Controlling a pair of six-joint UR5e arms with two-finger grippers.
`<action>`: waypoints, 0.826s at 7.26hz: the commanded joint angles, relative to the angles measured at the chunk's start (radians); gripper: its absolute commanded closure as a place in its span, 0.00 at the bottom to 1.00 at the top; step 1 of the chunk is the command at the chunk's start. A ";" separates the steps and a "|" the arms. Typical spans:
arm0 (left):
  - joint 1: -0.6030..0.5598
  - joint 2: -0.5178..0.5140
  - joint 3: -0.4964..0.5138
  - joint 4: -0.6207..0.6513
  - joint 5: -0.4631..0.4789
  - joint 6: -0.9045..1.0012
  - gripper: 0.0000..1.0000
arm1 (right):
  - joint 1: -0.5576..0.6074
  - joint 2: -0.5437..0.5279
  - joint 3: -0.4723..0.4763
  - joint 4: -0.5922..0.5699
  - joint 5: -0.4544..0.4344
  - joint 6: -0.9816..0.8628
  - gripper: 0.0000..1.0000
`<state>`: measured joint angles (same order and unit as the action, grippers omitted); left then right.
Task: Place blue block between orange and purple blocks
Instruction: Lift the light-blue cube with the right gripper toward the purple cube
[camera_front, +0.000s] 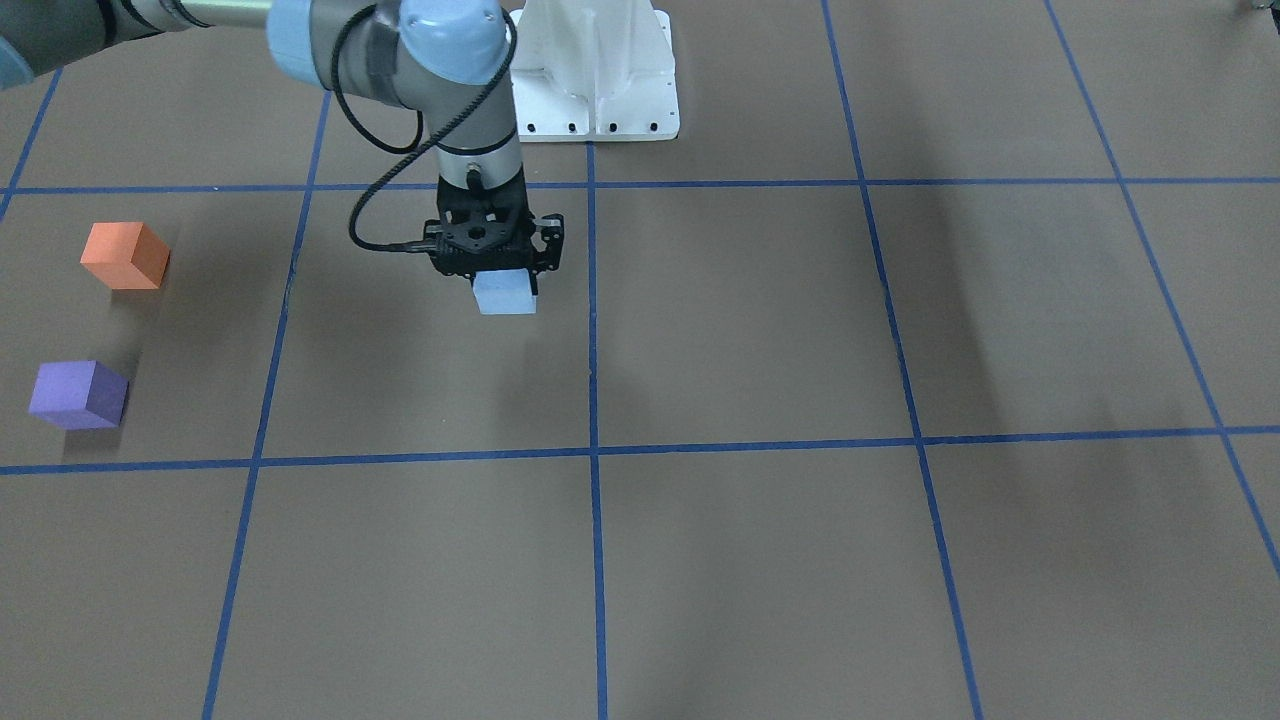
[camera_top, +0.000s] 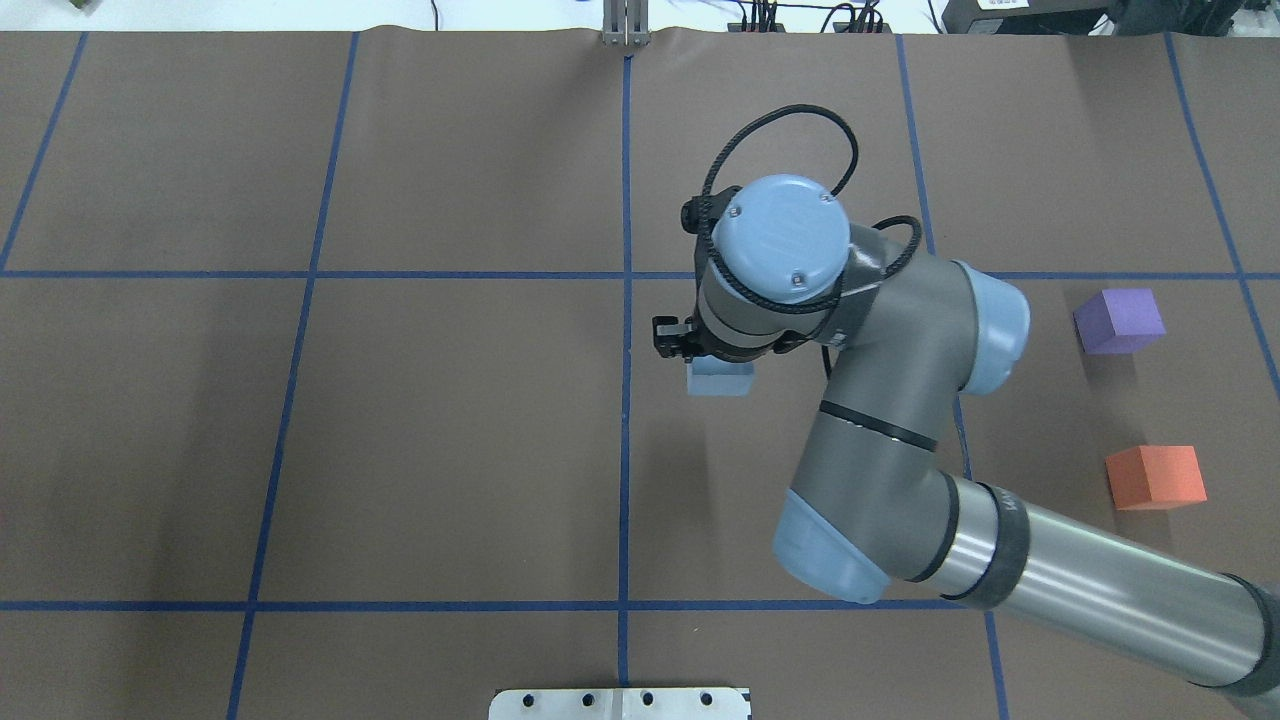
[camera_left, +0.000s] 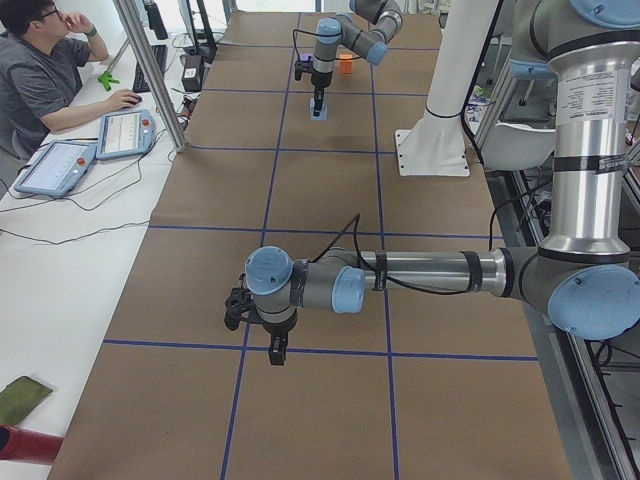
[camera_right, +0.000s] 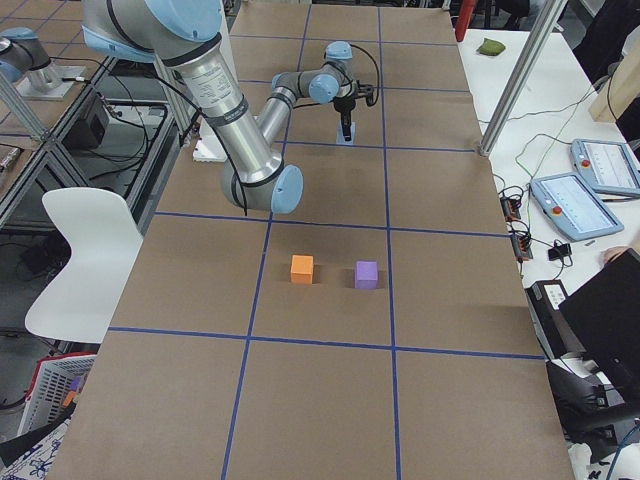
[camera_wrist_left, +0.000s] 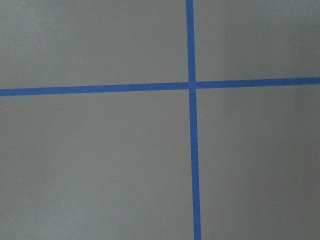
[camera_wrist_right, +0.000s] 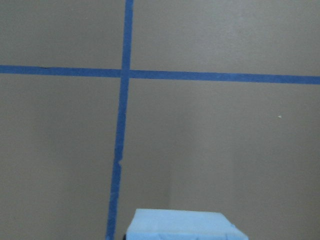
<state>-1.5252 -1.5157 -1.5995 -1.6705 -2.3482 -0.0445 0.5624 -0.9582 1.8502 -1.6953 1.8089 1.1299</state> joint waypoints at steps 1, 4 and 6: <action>0.000 0.000 0.000 0.000 0.000 0.000 0.00 | 0.098 -0.182 0.130 0.003 0.062 -0.141 0.77; 0.002 0.000 0.000 0.000 -0.031 0.000 0.00 | 0.232 -0.362 0.168 0.040 0.124 -0.240 0.75; 0.002 0.000 0.000 -0.002 -0.031 0.000 0.00 | 0.347 -0.529 0.153 0.220 0.221 -0.316 0.75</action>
<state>-1.5233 -1.5156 -1.5999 -1.6709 -2.3764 -0.0445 0.8344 -1.3884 2.0108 -1.5689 1.9618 0.8659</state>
